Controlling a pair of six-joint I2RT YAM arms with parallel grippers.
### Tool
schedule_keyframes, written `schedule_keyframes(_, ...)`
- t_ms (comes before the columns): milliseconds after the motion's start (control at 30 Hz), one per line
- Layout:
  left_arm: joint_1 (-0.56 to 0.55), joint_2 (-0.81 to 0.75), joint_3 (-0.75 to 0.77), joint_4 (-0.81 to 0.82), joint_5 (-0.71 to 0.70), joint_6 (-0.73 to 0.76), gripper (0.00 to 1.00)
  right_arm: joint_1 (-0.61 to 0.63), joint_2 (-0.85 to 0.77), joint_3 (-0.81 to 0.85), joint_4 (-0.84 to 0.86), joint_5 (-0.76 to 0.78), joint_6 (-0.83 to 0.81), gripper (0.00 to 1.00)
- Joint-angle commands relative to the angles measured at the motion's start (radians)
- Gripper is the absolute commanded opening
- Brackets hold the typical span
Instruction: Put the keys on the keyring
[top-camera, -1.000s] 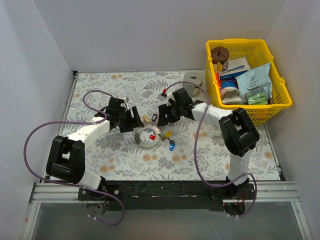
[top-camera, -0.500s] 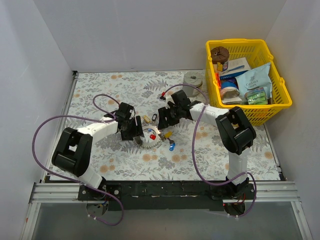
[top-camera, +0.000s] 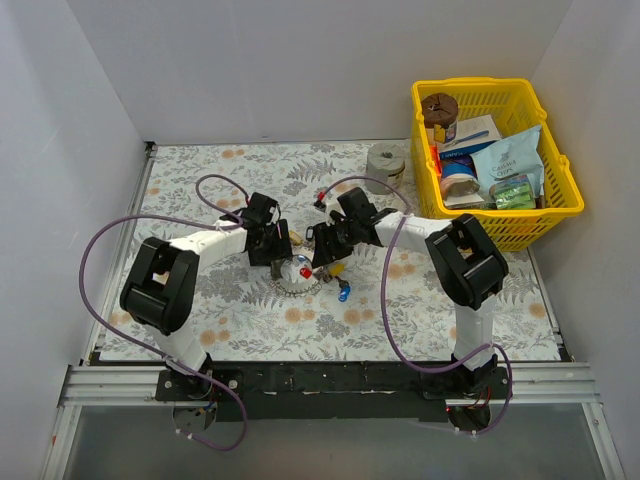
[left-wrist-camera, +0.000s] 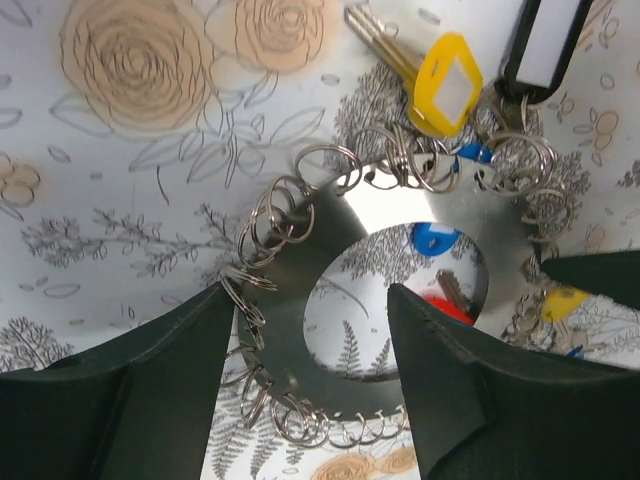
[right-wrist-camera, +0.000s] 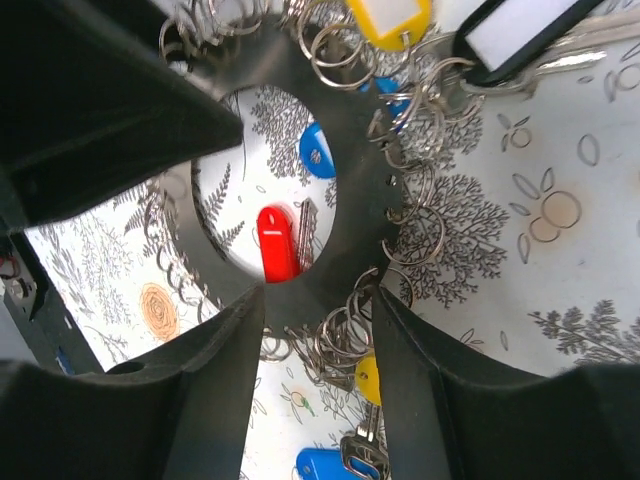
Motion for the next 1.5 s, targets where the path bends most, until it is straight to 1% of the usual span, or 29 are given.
schedule_keyframes(0, -0.001, 0.078, 0.029, -0.007, -0.076, 0.044, 0.63, 0.019, -0.01, -0.034, 0.049, -0.05, 0.009, 0.54)
schedule_keyframes(300, -0.001, 0.176, 0.169, -0.019, -0.07, 0.086, 0.63, 0.065, -0.044, -0.054, 0.068, -0.094, 0.022, 0.52)
schedule_keyframes(500, -0.001, 0.164, 0.215, -0.03, -0.084, 0.101, 0.63, 0.118, -0.078, -0.057, 0.113, -0.129, 0.068, 0.52)
schedule_keyframes(600, 0.0, 0.135, 0.219, -0.044, -0.119, 0.109, 0.66, 0.124, -0.11, -0.057, 0.111, -0.105, 0.072, 0.54)
schedule_keyframes(700, -0.001, 0.1, 0.209, -0.05, -0.164, 0.115, 0.69, 0.118, -0.159, -0.04, 0.073, -0.028, 0.046, 0.57)
schedule_keyframes(767, 0.0, 0.057, 0.197, -0.045, -0.181, 0.115, 0.7, 0.106, -0.203, -0.037, 0.072, 0.01, 0.04, 0.6)
schedule_keyframes(900, -0.001, -0.023, 0.155, -0.018, -0.199, 0.116, 0.72, 0.075, -0.271, -0.051, 0.081, 0.067, 0.031, 0.61)
schedule_keyframes(1000, 0.0, -0.089, 0.126, 0.005, -0.159, 0.12, 0.72, 0.057, -0.3, -0.062, 0.081, 0.114, -0.001, 0.61)
schedule_keyframes(1133, -0.001, -0.152, 0.088, 0.059, -0.04, 0.132, 0.72, 0.034, -0.291, -0.07, 0.047, 0.137, -0.029, 0.6)
schedule_keyframes(1167, -0.001, -0.161, 0.071, 0.08, 0.029, 0.136, 0.71, 0.028, -0.289, -0.076, 0.047, 0.137, -0.033, 0.6)
schedule_keyframes(1267, -0.001, -0.19, 0.034, 0.122, 0.121, 0.15, 0.7, 0.019, -0.285, -0.093, 0.046, 0.138, -0.032, 0.57)
schedule_keyframes(1367, 0.0, -0.222, -0.001, 0.176, 0.183, 0.162, 0.69, 0.008, -0.283, -0.105, 0.044, 0.138, -0.031, 0.56)
schedule_keyframes(1467, -0.007, -0.233, -0.023, 0.183, 0.178, 0.153, 0.69, -0.018, -0.282, -0.116, 0.044, 0.116, -0.009, 0.54)
